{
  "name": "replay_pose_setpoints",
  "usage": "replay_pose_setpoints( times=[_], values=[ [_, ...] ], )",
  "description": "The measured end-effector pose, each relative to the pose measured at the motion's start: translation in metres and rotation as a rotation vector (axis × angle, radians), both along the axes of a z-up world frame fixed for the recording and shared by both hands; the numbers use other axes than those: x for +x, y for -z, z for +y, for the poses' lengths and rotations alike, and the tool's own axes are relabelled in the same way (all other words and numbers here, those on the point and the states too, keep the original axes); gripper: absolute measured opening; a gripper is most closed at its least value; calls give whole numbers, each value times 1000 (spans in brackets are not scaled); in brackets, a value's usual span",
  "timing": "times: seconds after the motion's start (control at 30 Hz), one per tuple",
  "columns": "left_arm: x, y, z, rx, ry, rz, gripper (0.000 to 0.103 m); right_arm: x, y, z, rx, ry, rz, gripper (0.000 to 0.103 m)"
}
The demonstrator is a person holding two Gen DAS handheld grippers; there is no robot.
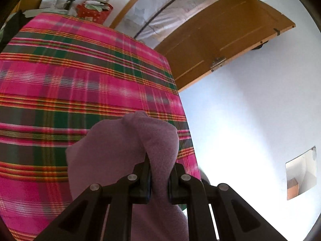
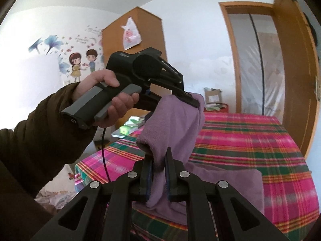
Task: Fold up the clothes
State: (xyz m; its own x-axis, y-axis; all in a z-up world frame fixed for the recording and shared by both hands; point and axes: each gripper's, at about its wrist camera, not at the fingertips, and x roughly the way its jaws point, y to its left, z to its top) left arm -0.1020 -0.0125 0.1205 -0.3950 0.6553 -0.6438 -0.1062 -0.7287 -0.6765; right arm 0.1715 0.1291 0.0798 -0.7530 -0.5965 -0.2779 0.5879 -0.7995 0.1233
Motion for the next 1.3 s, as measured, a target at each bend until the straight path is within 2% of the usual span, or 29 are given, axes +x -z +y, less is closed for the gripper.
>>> replay_pose_setpoints(
  times=[0.4, 0.9, 1.13, 1.3],
  values=[
    [-19, 25, 56, -29, 84, -77, 12, 0, 19, 41, 8, 102, -66, 11],
    [-53, 91, 110, -107, 139, -212, 13, -10, 63, 78, 19, 221, -212, 11],
    [-56, 101, 117, -117, 145, -216, 23, -16, 73, 81, 22, 242, -253, 11],
    [-57, 100, 117, -73, 156, -218, 29, -17, 79, 84, 24, 245, -277, 11]
  ],
)
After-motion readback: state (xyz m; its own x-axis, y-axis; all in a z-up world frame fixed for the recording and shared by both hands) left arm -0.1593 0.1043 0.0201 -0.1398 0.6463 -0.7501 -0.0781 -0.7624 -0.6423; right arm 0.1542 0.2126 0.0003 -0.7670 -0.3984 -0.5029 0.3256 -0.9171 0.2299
